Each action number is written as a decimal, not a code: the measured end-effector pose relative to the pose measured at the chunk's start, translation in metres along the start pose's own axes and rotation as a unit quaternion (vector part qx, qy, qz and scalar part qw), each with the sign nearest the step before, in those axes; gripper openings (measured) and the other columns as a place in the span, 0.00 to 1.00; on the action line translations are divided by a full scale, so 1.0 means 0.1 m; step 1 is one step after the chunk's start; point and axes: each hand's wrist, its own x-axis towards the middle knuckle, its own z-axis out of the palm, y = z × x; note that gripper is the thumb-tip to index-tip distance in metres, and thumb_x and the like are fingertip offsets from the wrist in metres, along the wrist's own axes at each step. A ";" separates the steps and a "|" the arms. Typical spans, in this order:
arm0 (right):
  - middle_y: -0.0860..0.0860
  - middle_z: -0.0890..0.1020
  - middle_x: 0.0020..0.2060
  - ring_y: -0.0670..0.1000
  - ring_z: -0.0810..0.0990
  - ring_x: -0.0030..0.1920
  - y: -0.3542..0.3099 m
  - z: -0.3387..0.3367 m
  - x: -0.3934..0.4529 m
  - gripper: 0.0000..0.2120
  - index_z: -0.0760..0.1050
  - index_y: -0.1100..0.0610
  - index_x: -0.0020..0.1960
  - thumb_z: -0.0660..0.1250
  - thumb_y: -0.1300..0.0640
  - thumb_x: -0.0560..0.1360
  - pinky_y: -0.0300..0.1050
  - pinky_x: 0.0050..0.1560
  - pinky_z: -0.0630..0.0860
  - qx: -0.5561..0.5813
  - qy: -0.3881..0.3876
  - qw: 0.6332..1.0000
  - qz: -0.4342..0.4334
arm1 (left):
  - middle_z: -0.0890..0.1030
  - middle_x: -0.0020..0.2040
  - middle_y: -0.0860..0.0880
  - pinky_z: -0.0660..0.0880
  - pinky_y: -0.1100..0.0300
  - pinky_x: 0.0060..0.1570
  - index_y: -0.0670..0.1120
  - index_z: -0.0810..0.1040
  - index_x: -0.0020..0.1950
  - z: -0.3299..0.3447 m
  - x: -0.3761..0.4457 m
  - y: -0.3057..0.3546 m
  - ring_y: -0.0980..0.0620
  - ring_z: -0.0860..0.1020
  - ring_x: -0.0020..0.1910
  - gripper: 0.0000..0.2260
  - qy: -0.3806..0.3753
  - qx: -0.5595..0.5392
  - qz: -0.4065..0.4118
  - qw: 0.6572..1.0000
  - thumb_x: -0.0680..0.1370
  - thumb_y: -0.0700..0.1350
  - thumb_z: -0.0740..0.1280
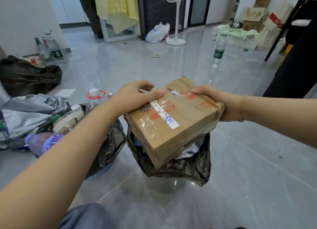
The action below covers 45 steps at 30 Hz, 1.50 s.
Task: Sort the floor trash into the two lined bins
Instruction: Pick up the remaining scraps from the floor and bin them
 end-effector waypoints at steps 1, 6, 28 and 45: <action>0.51 0.84 0.42 0.50 0.82 0.40 0.00 0.00 0.00 0.20 0.79 0.54 0.50 0.67 0.41 0.65 0.45 0.48 0.78 0.014 0.004 1.000 -0.007 | 0.79 0.59 0.57 0.71 0.53 0.62 0.55 0.77 0.62 0.00 0.00 0.04 0.55 0.76 0.59 0.21 0.057 0.036 0.030 0.997 0.74 0.63 0.67; 0.50 0.84 0.40 0.49 0.82 0.38 0.01 0.01 0.00 0.16 0.79 0.53 0.49 0.64 0.42 0.70 0.44 0.45 0.77 0.091 0.031 0.994 -0.056 | 0.74 0.64 0.53 0.62 0.49 0.66 0.56 0.75 0.63 0.02 -0.03 0.27 0.49 0.67 0.67 0.16 0.167 0.128 0.098 0.973 0.77 0.58 0.64; 0.53 0.84 0.47 0.51 0.83 0.45 0.17 0.11 0.10 0.23 0.77 0.55 0.56 0.59 0.37 0.76 0.47 0.46 0.81 0.068 0.053 0.993 0.077 | 0.58 0.77 0.58 0.51 0.43 0.74 0.65 0.65 0.72 0.31 -0.18 0.17 0.51 0.56 0.76 0.29 -0.110 0.207 0.093 0.968 0.73 0.72 0.56; 0.54 0.79 0.60 0.54 0.79 0.58 0.44 0.21 0.13 0.30 0.71 0.53 0.66 0.42 0.36 0.80 0.50 0.47 0.78 0.121 0.140 0.982 0.030 | 0.68 0.69 0.56 0.72 0.55 0.58 0.66 0.63 0.72 0.23 -0.06 0.28 0.50 0.71 0.62 0.40 -0.209 0.126 -0.006 0.970 0.65 0.59 0.77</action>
